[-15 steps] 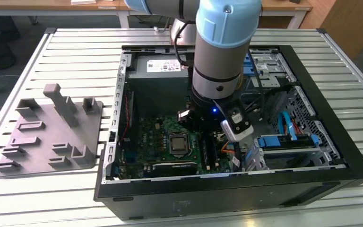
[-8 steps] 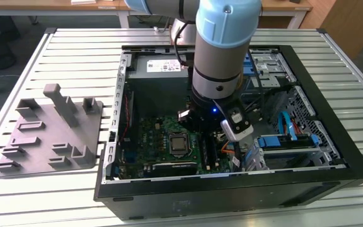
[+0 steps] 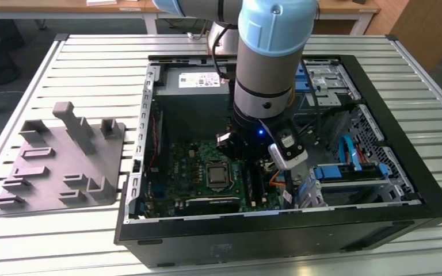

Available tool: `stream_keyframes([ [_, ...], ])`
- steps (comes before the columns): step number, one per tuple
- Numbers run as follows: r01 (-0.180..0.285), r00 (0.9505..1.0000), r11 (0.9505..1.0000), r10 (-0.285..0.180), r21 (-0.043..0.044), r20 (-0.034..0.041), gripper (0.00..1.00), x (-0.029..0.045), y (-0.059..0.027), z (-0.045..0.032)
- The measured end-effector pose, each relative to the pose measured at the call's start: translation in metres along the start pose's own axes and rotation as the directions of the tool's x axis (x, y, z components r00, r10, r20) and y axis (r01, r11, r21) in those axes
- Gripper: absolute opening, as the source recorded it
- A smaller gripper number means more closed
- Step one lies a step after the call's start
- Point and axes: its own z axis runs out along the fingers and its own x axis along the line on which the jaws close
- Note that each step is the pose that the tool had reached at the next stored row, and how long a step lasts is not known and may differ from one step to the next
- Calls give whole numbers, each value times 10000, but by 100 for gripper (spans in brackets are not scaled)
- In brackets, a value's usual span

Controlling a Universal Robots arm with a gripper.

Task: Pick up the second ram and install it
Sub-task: 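Insert the second ram into the second slot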

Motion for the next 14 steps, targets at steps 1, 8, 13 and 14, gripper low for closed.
stream_keyframes([
  [1,0,10000,10000,0,0,0,14,0,0,0],
  [8,118,9999,9999,-118,45,1,14,-3,1,0],
  [13,193,9998,9998,-193,56,2,14,-5,2,-16],
  [14,197,9998,9998,-197,55,2,14,-5,2,-16],
])
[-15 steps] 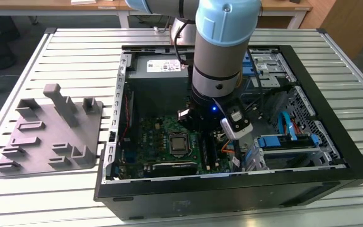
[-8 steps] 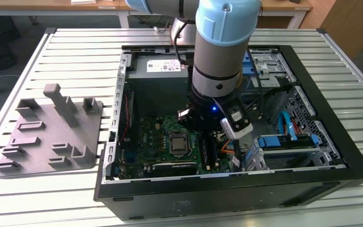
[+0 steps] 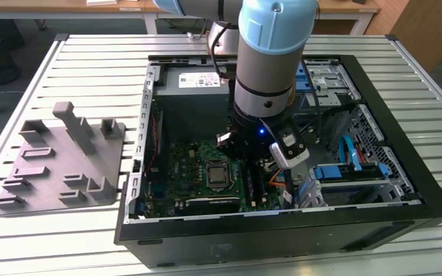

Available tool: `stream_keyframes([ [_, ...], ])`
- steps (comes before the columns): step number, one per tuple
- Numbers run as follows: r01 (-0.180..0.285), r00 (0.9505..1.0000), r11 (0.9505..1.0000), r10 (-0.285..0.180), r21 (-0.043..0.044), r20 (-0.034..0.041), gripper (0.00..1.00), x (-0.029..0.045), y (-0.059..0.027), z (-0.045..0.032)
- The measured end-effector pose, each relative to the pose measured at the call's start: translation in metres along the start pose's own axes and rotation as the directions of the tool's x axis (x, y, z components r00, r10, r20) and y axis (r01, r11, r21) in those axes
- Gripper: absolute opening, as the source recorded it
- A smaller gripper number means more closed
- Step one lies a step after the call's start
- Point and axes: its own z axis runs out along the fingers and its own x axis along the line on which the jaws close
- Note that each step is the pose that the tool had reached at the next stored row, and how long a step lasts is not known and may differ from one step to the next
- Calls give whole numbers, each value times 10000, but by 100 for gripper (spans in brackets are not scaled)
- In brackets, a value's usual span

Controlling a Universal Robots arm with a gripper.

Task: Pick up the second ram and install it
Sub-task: 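Insert the second ram into the second slot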

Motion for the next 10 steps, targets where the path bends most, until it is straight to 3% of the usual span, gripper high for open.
stream_keyframes([
  [10,224,9997,9997,-224,2,-28,14,-6,1,28],
])
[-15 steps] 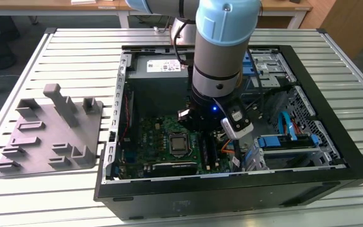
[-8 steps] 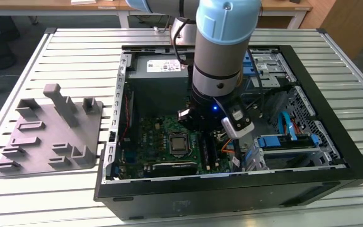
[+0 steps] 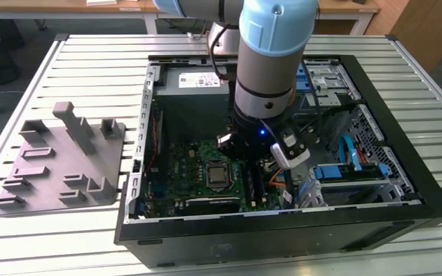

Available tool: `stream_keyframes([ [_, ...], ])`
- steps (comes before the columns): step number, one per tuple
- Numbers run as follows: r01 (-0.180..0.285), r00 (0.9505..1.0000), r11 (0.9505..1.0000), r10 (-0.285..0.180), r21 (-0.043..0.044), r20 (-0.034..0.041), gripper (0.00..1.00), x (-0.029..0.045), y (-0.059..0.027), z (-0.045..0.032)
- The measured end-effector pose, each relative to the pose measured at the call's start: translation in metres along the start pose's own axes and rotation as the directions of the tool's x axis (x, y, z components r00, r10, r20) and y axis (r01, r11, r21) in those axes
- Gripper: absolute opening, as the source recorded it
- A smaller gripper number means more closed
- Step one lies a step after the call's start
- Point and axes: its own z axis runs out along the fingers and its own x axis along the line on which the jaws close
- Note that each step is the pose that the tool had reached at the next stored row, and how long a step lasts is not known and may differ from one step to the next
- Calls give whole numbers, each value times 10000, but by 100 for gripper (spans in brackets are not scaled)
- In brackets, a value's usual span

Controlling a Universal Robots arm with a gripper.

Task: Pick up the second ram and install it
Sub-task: 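Insert the second ram into the second slot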

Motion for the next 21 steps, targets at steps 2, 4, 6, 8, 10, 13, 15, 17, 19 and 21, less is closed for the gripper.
stream_keyframes([
  [2,0,10000,10000,0,1,-1,14,0,0,16],
  [4,1,10000,10000,-1,9,-4,14,1,-1,43],
  [6,0,10000,10000,0,15,-9,14,2,-2,68],
  [8,0,10000,10000,0,6,-5,14,2,-1,74],
  [10,0,10000,10000,0,0,-3,14,1,1,77],
  [13,-1,10000,10000,1,-63,12,15,0,10,100],
  [15,-2,10000,10000,2,-11,0,15,2,2,83],
  [17,-1,10000,10000,1,4,-4,21,2,0,62],
  [19,-1,10000,10000,1,0,-3,21,0,1,-16],
  [21,-1,10000,10000,1,0,-2,21,-2,0,-108],
])
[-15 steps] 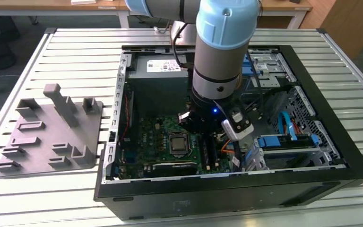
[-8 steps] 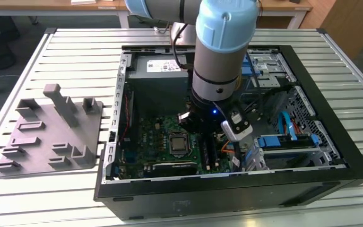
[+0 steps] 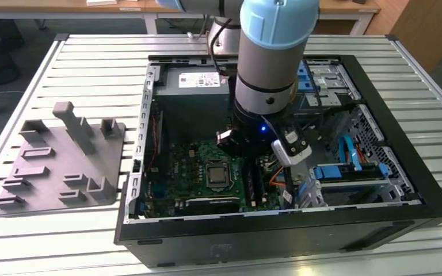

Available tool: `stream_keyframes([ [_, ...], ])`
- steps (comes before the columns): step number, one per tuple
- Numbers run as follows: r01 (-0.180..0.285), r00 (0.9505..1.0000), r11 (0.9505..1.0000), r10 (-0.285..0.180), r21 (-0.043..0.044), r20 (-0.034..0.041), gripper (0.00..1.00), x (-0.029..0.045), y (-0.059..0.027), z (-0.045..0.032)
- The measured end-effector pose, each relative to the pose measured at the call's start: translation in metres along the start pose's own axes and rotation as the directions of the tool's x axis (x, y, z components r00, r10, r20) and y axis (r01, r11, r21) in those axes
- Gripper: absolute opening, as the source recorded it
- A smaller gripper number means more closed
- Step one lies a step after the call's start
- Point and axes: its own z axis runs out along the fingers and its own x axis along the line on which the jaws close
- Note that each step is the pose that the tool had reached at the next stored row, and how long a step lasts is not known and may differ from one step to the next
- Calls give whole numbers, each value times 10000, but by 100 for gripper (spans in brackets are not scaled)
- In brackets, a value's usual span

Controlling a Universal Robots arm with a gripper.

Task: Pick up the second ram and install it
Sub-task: 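Insert the second ram into the second slot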

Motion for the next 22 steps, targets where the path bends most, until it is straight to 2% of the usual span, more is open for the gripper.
stream_keyframes([
  [5,2,10000,10000,-2,6,0,20,-5,11,-225],
  [7,1,10000,10000,-1,8,0,10,-6,12,-303],
  [22,1,10000,10000,-1,7,0,10,-6,12,-325],
])
